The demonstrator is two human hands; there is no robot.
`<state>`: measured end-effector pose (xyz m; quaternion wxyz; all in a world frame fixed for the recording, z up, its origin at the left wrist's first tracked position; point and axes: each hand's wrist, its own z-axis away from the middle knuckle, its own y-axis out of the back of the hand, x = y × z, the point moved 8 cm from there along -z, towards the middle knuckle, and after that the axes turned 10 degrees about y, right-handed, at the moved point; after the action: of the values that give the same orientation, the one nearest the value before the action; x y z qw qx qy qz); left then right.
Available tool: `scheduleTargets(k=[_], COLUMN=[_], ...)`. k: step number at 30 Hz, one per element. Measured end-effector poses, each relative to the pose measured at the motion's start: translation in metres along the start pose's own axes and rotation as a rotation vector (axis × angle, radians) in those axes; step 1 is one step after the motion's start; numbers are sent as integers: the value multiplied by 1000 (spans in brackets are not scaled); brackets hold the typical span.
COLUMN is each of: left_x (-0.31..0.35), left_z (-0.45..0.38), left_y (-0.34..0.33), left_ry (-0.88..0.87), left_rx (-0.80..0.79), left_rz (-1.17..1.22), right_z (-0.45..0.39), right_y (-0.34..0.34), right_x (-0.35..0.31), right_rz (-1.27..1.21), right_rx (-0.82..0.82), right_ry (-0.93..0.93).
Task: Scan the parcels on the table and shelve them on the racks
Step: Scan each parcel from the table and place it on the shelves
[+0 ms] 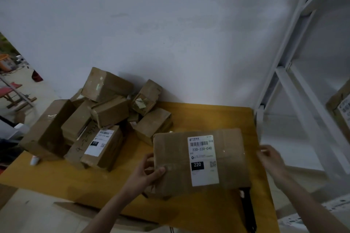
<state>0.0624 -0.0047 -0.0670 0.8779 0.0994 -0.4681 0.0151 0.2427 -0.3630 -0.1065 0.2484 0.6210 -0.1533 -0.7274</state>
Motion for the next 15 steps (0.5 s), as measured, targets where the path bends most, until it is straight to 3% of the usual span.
scheduleTargets(k=[2, 4, 8, 11, 15], left_x=[-6, -12, -26, -32, -33], left_z=[3, 5, 7, 7, 1], left_y=[12, 22, 41, 50, 57], left_ry=[17, 26, 56, 51, 26], left_rx=[41, 79, 129, 147, 166], left_rz=[33, 43, 86, 85, 58], right_z=[34, 59, 61, 63, 78], right_y=[-54, -85, -97, -106, -89], right_x=[51, 74, 94, 105, 73], right_rz=[63, 51, -5, -40, 12], right_rx=[-343, -468, -231, -186, -31], right_ry=[-246, -366, -486, -559, -434])
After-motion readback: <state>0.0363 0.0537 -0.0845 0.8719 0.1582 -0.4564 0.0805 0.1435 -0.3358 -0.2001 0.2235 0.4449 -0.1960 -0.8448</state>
